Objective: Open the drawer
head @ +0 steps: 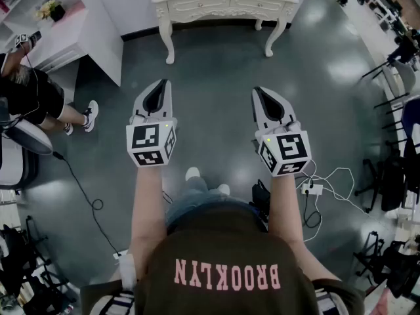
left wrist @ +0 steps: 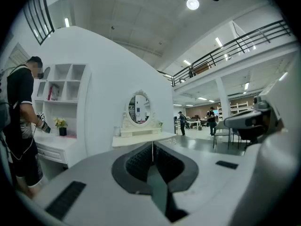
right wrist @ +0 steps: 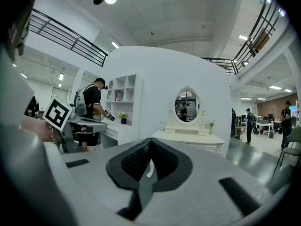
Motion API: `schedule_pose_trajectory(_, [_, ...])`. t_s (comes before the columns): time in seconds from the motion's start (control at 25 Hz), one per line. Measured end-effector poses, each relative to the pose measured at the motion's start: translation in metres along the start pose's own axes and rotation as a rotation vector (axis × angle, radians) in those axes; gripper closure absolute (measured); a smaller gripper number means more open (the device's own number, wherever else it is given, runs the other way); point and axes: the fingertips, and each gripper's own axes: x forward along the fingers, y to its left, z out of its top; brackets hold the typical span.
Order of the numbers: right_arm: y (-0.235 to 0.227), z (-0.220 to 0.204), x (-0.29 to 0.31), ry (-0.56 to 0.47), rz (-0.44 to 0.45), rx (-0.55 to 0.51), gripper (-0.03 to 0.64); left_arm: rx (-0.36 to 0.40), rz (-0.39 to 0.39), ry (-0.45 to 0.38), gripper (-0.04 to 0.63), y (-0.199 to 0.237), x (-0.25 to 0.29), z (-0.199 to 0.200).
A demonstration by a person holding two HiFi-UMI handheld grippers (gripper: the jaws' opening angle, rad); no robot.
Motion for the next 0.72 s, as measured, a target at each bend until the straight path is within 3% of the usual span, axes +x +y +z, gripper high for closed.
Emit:
schedule_pose_trajectory(0.28, [-0.017, 0.002, -0.034, -0.012, 0.034, 0.003, 0.621, 0.01, 0.031, -0.011, 0.586, -0.041, -0.02, 0.014])
schedule_pose_trajectory(0.72, [-0.028, -0.009, -0.035, -0.027, 0.049, 0.027, 0.62, 0.012, 0.052, -0.007, 0.586, -0.045, -0.017, 0.007])
